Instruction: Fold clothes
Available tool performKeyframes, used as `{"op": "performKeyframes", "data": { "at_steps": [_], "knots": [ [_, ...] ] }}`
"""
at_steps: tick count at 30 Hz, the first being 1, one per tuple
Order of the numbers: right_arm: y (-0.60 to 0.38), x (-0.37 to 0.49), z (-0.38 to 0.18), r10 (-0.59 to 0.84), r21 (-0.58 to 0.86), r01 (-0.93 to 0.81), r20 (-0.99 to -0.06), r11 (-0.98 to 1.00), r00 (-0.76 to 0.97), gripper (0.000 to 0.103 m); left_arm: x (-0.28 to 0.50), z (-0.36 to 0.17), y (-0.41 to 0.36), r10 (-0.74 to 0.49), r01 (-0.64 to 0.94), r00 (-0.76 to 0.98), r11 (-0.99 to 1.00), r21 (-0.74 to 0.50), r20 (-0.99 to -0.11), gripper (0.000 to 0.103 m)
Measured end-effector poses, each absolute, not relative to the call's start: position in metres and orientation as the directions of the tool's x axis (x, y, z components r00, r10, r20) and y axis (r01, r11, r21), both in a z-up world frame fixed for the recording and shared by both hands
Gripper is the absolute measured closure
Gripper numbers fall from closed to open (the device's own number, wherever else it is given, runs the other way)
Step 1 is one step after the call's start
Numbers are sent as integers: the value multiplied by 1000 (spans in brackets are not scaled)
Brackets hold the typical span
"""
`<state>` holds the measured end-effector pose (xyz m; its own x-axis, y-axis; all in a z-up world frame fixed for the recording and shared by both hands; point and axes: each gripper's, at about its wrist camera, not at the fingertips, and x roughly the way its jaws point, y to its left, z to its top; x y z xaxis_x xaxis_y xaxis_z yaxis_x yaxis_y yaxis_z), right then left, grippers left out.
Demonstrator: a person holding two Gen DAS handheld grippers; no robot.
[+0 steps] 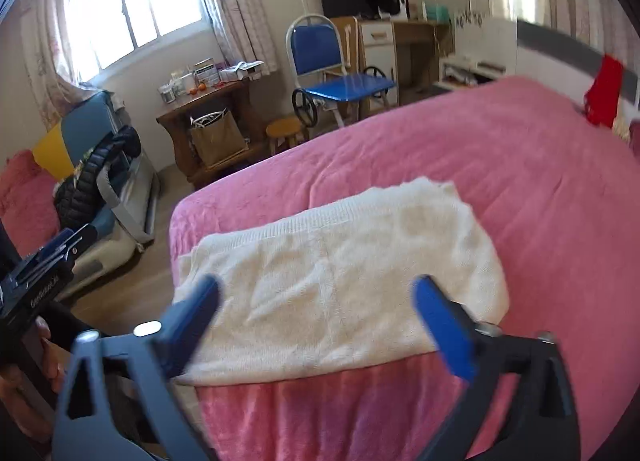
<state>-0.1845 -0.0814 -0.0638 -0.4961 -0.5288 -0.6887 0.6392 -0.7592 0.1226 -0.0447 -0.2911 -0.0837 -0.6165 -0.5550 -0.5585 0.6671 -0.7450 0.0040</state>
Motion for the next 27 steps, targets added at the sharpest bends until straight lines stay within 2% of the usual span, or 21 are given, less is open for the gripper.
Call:
{"op": "performKeyframes", "data": {
  "at_steps": [3,9,16,21,27],
  "knots": [
    [-84,-189,-68,-488,87,632,-718,-770,-496,0,-47,-81,-279,-576,671,-622,-742,19,-531,50],
    [-82,-188,-60,-461,43,576,-651,-816,-604,0,-44,-76,-261,-659,699,-617,-710,86,-430,50],
    [-81,-185,-56,-430,-8,540,-596,-841,-679,0,-43,-74,-258,-671,720,-614,-692,54,-416,50],
    [-84,-182,-63,-436,-45,576,-605,-816,-666,0,-46,-70,-257,-655,704,-647,-710,25,-390,50],
    [-85,-181,-71,-463,-20,604,-622,-796,-632,0,-46,-64,-267,-599,672,-689,-738,-52,-409,50]
  ]
}}
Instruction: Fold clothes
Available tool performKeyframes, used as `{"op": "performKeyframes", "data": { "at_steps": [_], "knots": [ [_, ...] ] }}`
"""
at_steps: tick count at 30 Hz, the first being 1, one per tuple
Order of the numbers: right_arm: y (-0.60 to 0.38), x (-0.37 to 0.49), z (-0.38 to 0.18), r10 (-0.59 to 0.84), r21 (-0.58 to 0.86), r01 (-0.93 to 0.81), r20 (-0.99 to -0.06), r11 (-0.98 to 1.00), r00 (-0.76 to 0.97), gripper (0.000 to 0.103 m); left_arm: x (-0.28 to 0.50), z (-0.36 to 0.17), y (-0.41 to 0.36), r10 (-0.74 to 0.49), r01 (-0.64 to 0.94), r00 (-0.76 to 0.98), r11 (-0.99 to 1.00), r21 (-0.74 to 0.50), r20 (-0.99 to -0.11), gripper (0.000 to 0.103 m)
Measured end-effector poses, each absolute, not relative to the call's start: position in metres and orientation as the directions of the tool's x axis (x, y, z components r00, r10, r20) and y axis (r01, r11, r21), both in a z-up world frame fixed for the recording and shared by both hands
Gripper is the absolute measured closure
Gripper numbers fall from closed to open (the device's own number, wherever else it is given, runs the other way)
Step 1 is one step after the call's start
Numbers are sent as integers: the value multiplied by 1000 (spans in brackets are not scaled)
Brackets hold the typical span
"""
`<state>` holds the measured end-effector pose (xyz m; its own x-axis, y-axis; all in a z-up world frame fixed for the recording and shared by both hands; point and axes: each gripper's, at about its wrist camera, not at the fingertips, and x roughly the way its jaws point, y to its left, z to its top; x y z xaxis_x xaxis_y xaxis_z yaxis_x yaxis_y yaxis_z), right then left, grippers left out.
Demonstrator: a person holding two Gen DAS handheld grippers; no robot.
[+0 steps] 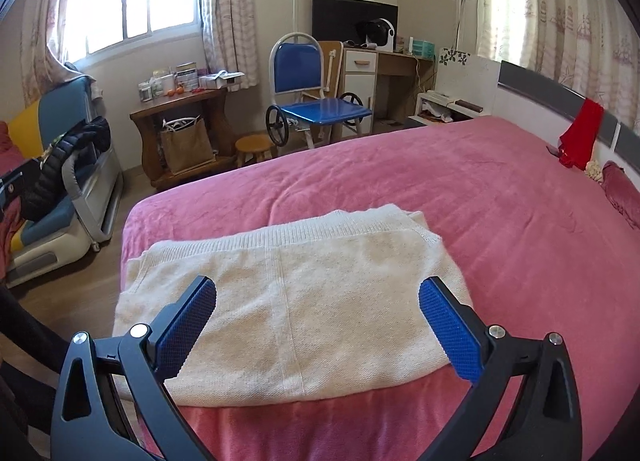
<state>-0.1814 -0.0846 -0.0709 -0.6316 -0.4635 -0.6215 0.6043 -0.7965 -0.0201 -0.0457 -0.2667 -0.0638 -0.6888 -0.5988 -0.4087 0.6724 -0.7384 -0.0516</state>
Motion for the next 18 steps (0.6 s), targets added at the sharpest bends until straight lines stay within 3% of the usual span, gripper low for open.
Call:
{"op": "performKeyframes", "data": {
  "at_steps": [11,13,18],
  "knots": [
    [-91,-174,-77,-469,-53,644,-640,-763,-609,0,-27,-48,-278,-572,657,-736,-732,-178,-363,48],
    [-90,-175,-80,-463,-58,647,-649,-761,-603,0,-27,-46,-280,-574,659,-735,-731,-178,-361,42],
    [-92,-183,-84,-450,-53,642,-668,-765,-592,0,-36,-50,-281,-561,648,-734,-747,-148,-384,39]
  ]
}}
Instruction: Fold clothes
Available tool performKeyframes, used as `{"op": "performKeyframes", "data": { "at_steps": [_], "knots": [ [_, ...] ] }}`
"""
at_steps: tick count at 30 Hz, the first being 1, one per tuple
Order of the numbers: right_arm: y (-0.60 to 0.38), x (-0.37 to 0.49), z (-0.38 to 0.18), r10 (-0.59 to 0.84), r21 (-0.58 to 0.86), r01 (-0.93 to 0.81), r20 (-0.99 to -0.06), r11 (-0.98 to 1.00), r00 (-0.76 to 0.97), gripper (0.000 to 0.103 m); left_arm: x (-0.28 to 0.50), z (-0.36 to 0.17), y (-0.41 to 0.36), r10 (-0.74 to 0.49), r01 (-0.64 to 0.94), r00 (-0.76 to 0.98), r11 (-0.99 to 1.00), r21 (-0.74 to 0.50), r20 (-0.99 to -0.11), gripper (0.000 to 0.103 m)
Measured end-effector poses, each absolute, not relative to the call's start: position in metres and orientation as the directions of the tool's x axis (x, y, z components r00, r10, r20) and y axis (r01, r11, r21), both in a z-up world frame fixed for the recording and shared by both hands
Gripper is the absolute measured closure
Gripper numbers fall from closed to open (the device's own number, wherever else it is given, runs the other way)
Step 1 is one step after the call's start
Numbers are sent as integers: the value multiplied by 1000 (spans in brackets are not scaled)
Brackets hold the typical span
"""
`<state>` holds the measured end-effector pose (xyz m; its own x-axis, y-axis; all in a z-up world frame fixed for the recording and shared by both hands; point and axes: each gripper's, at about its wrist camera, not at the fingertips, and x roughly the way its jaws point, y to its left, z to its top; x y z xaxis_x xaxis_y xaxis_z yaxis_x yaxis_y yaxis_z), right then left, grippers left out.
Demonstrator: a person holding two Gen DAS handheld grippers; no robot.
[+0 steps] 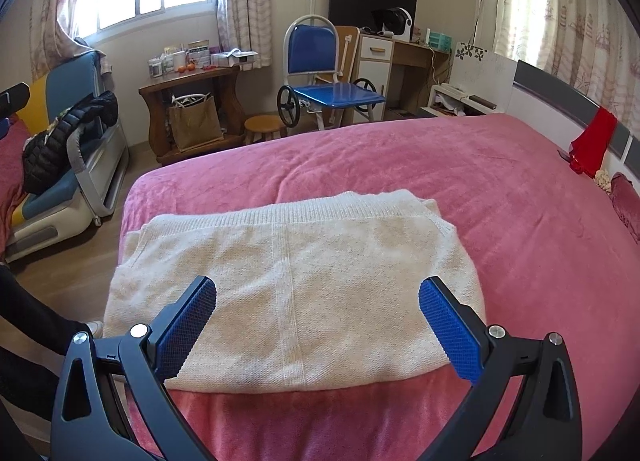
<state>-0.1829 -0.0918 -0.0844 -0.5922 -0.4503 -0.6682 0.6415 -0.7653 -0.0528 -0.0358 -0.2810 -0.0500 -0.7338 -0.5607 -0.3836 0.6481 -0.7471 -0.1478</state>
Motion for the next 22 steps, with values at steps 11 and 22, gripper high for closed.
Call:
{"op": "performKeyframes", "data": {
  "at_steps": [11,22],
  "knots": [
    [-97,-186,-85,-431,-69,642,-685,-764,-587,0,-52,-69,-275,-519,626,-723,-771,-114,-457,39],
    [-94,-186,-86,-413,-83,630,-689,-772,-596,0,-66,-83,-272,-482,608,-707,-788,-97,-517,38]
  ]
}}
